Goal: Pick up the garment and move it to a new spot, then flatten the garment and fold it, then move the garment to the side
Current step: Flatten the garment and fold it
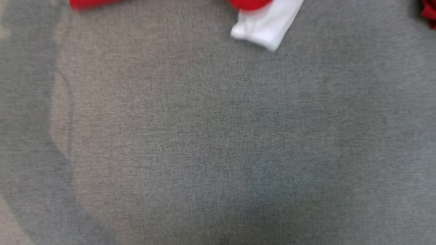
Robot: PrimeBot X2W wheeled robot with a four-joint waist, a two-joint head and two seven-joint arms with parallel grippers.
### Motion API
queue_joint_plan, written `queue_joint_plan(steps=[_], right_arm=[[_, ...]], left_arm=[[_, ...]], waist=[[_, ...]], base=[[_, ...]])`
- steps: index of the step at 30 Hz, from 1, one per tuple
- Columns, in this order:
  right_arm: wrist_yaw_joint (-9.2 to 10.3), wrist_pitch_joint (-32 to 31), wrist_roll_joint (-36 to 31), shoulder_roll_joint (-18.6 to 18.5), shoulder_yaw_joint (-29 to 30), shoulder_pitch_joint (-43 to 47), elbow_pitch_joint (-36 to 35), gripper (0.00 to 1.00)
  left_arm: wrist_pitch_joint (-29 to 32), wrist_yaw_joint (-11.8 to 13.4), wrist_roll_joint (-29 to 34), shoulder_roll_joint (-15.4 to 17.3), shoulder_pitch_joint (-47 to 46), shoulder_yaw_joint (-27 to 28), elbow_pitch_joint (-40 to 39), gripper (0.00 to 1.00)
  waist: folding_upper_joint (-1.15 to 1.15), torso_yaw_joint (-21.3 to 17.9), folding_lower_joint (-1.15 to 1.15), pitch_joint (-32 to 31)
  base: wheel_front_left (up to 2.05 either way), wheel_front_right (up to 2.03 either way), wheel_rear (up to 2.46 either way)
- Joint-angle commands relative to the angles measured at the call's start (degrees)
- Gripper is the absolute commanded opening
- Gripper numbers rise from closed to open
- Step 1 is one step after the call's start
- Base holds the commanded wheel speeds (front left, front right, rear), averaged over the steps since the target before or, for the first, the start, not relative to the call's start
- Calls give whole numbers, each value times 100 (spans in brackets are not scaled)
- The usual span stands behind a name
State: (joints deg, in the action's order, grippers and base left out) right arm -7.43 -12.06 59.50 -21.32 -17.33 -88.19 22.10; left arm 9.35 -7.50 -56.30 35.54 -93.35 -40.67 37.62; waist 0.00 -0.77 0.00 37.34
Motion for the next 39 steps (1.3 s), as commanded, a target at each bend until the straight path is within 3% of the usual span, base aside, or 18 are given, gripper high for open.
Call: queue_joint_plan(steps=[1,6,10,17,24,33,39], right_arm=[[-12,191,-77,-32,-22,-407,181,0],[-6,966,-233,-123,-124,-1520,703,0],[-5,1706,-300,-85,-297,-1889,1042,0],[-8,1281,113,-236,-1308,-1425,1342,0],[-8,801,668,-558,-2049,-563,1250,0],[-9,648,1672,-1407,-2929,1338,106,0],[-9,434,2153,-1675,-3394,2331,-335,0]], left_arm=[[-262,6,144,50,-363,39,204,0],[-1169,5,410,-148,-1247,150,852,0],[-1380,11,146,-413,-1433,133,1146,0],[-1311,3,-284,-514,-831,-532,1099,0],[-700,3,-602,-256,-72,-1568,705,0],[-54,3,-1473,347,1071,-2996,-265,0],[396,3,-2114,669,1916,-3194,-639,0]], waist=[[0,2,0,448],[0,38,0,550],[0,123,0,540],[0,161,0,509],[0,94,0,452],[0,56,0,-384],[0,-12,0,-1132]], base=[[0,0,0],[0,0,0],[0,0,0],[0,0,0],[0,0,0],[0,0,0],[0,0,0]])
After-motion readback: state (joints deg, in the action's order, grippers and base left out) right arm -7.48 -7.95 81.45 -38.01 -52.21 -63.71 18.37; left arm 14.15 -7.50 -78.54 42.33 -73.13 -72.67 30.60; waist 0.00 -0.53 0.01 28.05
